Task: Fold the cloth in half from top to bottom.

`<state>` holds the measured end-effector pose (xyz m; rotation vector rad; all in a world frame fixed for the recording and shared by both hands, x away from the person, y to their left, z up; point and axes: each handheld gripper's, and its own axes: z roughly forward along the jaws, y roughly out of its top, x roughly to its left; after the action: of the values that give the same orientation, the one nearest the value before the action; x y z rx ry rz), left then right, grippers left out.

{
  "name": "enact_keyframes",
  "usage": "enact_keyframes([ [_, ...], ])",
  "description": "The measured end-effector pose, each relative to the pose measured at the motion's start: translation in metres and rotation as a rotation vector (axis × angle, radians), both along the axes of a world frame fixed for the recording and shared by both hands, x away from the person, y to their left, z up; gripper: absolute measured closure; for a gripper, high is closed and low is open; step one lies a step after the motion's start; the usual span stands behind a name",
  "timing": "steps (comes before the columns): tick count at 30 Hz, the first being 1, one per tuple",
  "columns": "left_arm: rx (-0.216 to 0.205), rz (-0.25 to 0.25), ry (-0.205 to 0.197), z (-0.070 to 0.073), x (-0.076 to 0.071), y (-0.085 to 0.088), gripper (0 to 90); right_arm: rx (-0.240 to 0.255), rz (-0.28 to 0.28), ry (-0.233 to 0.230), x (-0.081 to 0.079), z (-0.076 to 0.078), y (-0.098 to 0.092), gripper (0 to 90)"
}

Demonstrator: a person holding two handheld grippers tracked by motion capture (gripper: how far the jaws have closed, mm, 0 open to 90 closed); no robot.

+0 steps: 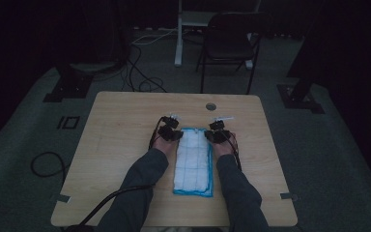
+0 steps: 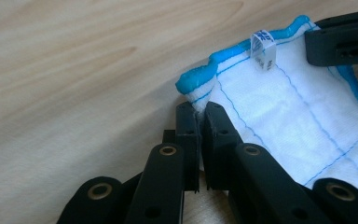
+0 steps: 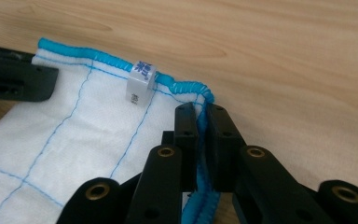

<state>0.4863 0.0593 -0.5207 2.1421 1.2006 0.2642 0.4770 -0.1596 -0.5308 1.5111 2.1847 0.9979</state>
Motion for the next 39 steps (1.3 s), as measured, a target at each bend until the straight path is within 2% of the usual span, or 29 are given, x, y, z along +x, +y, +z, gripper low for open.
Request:
enact_keyframes([
  [6, -0.009, -0.007, -0.033, 0.012, 0.0, 0.006, 86.9, 0.002, 0.014, -0.04, -0.001, 0.009, 0.002, 84.6],
  [16, -0.033, -0.006, -0.048, 0.023, 0.002, 0.009, 87.0, 0.006, 0.035, -0.087, -0.001, 0.025, 0.003, 84.6],
  [24, -0.074, -0.009, -0.083, 0.038, 0.0, 0.01, 87.0, 0.015, 0.04, -0.115, -0.003, 0.034, 0.0, 84.5],
  [37, -0.088, -0.055, -0.143, 0.055, -0.016, 0.018, 86.9, 0.046, 0.079, -0.183, -0.024, 0.052, -0.004, 84.4],
  [39, -0.114, -0.055, -0.152, 0.057, -0.021, 0.021, 86.9, 0.052, 0.087, -0.197, -0.03, 0.055, -0.004, 84.4],
])
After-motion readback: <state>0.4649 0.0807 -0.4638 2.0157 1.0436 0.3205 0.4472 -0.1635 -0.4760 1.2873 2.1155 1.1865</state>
